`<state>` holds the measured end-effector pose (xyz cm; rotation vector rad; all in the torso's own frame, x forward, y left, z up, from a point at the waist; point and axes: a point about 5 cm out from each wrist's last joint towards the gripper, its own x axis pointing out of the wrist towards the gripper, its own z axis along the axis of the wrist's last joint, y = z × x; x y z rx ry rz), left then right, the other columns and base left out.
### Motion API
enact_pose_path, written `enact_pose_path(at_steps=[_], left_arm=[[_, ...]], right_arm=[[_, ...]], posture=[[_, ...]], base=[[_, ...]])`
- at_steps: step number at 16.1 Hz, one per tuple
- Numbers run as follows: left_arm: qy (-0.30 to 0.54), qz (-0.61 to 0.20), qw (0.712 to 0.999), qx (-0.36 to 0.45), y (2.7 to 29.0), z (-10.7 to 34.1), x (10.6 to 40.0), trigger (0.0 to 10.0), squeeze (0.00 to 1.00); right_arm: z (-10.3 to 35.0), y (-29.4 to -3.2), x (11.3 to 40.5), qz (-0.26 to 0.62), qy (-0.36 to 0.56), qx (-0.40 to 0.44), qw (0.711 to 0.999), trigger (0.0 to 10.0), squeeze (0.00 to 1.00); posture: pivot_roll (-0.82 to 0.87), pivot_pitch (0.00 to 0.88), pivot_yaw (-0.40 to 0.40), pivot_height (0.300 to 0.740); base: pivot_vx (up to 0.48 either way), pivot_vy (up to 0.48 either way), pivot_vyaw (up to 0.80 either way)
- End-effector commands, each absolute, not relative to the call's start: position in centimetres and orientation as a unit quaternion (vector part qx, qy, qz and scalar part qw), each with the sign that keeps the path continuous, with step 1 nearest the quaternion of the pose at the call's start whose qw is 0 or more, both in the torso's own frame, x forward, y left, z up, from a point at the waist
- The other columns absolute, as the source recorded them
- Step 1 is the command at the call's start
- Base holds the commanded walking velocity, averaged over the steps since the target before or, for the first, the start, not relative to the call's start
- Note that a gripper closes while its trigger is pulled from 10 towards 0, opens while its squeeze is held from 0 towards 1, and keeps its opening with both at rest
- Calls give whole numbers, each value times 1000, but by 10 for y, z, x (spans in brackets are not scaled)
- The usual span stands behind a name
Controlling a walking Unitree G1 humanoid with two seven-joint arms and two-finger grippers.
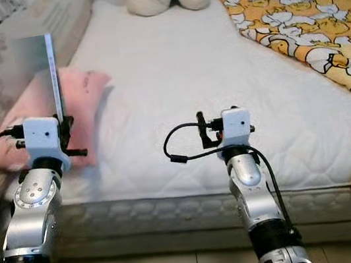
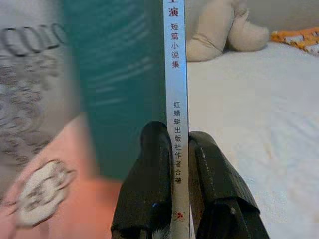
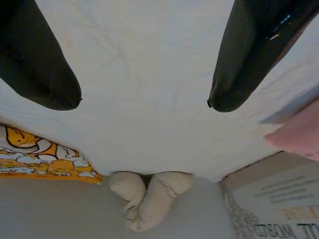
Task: Clean up the room
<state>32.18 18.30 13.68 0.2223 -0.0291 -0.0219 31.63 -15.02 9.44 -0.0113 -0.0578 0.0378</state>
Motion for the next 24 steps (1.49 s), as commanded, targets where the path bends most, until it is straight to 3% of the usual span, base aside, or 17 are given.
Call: enact_pose_path(at_steps=[1,4,7,10,12,14,18,24], left_arm=[[-32,-63,992,109,162,149,331,10000,0],[-1,-65,996,63,166,151,347,10000,0],[30,-169,985,15,145,160,372,10000,0],[102,-321,939,-70,101,149,378,10000,0],[140,-366,912,-119,92,141,377,10000,0],[157,-333,917,-153,106,136,382,10000,0],[229,-184,955,-30,160,94,372,10000,0],[243,-125,961,51,197,98,372,10000,0]], right_arm=[[95,-156,315,9,-30,-5,999,10000,0],[96,-157,312,11,-32,-5,999,10000,0],[97,-164,298,11,-32,-16,999,10000,0],[97,-173,275,8,-25,-39,999,10000,0],[97,-186,251,-2,-11,-52,999,10000,0],[96,-192,233,-3,10,-63,998,10000,0],[103,-209,196,-9,48,-91,995,10000,0],[105,-202,187,1,77,-83,994,10000,0]], posture=[[-13,0,-5,740],[-32,0,-2,740],[-81,0,-4,740],[-179,68,5,740],[-232,103,4,740],[-277,141,-5,740],[-374,222,-38,740],[-358,227,-45,740]], base=[[326,0,0],[0,0,0],[0,0,0],[0,0,0],[0,0,0],[0,0,0],[0,0,0],[0,0,0]])
